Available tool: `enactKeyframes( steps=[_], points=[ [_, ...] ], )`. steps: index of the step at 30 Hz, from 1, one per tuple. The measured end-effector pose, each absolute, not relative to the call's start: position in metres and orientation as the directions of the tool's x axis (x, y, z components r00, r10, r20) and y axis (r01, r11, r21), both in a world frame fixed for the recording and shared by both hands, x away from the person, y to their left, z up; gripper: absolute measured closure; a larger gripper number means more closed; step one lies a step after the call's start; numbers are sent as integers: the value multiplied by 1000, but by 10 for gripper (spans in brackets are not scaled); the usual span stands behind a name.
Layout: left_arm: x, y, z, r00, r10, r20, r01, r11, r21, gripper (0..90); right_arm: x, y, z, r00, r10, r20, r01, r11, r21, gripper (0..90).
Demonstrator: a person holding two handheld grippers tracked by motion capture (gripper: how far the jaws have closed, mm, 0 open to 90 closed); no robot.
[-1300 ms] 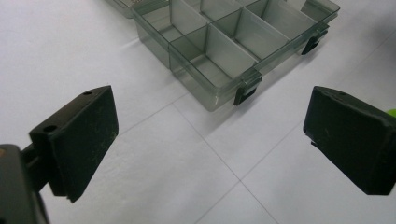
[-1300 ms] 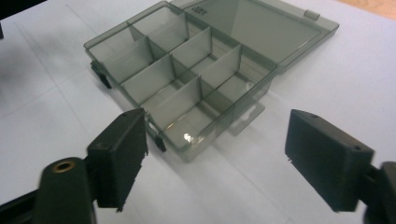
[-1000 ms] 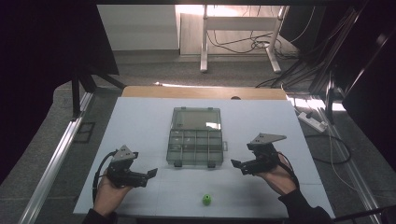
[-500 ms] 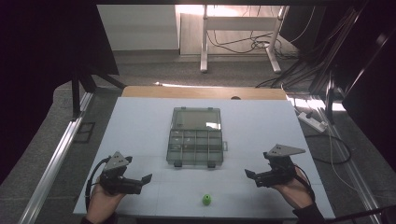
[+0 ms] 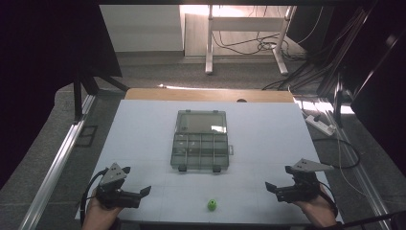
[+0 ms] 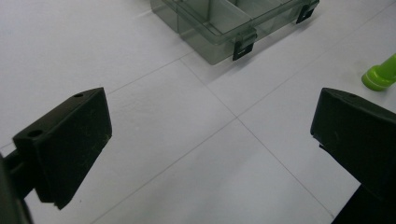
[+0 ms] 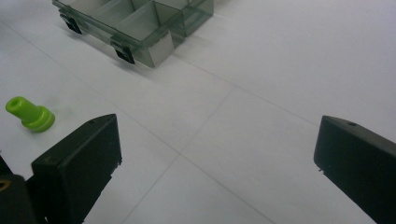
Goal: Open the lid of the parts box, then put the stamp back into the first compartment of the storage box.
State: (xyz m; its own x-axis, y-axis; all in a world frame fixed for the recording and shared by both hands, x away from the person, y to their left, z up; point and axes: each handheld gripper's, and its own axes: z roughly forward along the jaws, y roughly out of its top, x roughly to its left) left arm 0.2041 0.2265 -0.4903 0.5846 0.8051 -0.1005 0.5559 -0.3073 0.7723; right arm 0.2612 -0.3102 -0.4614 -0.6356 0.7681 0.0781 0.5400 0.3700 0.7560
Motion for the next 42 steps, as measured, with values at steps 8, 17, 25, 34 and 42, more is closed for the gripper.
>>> enactKeyframes(
  steps=[8, 17, 25, 34, 42],
  points=[
    [195, 232, -489, 568, 817, -102, 554, -288, 781, 0, 249, -324, -467, -610, 789, 81, 561, 357, 747, 11],
    [192, 232, -489, 563, 819, -113, 575, -290, 765, 0, 236, -332, -467, -589, 805, 79, 575, 348, 741, 12],
    [188, 232, -488, 566, 818, -102, 567, -296, 769, 0, 229, -334, -466, -584, 809, 69, 577, 354, 736, 19],
    [190, 234, -489, 568, 815, -119, 574, -288, 766, 0, 229, -333, -467, -588, 807, 62, 576, 363, 732, 21],
    [190, 232, -489, 584, 804, -108, 567, -310, 763, 0, 230, -332, -466, -596, 800, 66, 575, 368, 730, 24]
  ],
)
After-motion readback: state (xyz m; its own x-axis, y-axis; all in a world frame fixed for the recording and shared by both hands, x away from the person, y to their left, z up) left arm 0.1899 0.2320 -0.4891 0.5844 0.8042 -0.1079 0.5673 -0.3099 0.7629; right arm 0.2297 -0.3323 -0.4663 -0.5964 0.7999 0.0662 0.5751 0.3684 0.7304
